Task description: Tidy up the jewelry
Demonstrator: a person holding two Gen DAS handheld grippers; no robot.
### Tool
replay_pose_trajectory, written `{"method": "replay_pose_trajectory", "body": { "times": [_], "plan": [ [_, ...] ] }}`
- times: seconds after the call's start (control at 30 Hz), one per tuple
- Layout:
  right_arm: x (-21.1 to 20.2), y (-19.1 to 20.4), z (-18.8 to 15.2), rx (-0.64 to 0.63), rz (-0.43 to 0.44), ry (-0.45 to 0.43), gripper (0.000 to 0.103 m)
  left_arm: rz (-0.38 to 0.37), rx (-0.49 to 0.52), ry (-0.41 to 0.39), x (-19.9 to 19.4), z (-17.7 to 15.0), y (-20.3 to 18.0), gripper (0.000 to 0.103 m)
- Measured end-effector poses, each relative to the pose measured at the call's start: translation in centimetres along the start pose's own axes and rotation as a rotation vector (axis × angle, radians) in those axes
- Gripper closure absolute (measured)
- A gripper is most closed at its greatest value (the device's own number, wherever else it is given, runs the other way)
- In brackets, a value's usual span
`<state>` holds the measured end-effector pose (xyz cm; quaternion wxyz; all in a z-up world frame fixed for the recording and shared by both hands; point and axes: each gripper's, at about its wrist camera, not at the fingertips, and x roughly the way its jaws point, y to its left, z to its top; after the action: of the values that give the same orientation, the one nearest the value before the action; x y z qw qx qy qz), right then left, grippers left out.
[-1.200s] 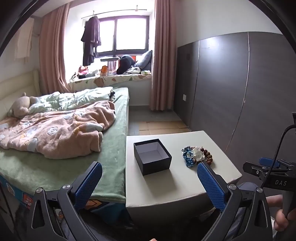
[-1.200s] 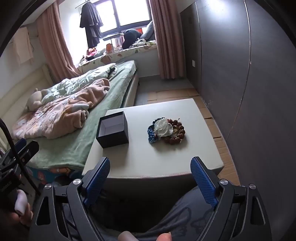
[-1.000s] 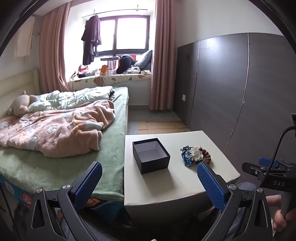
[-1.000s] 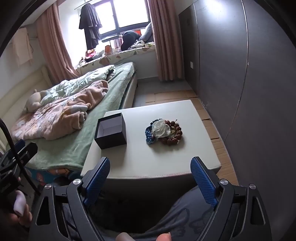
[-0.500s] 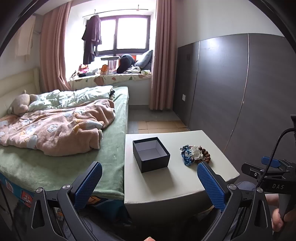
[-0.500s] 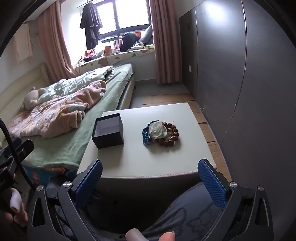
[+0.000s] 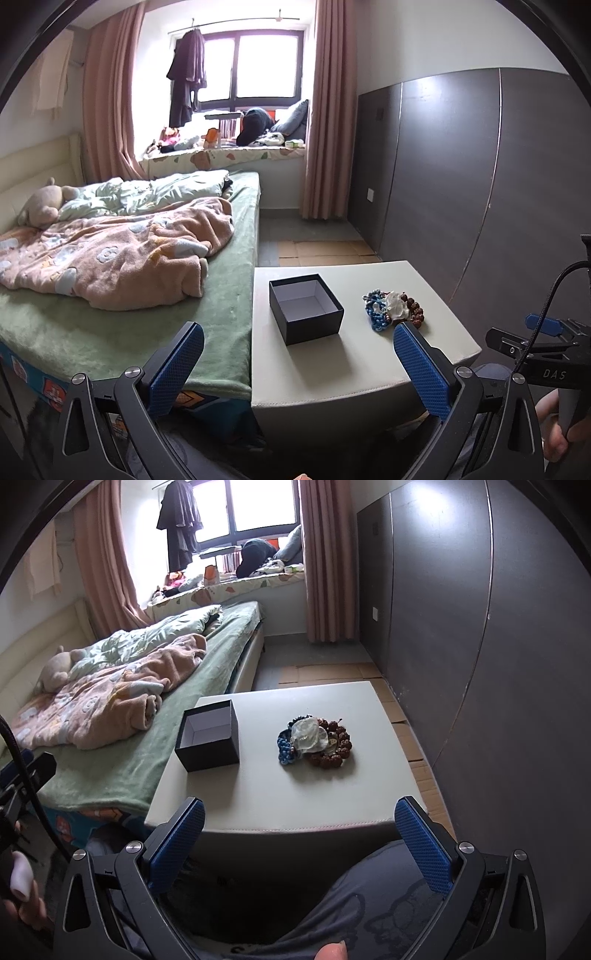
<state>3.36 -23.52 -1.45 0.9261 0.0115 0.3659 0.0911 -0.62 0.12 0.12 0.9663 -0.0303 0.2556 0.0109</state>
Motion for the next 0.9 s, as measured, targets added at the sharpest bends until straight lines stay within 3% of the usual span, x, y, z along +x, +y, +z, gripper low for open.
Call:
{"method": "replay_pose_trajectory", "body": {
  "times": [0.9],
  "plan": [
    [-0.88, -0.86, -0.05, 0.01, -0.02, -0.031, 0.0, -0.021, 0.002, -0.014, -0.36, 0.07, 0.16, 0.001]
  ]
}}
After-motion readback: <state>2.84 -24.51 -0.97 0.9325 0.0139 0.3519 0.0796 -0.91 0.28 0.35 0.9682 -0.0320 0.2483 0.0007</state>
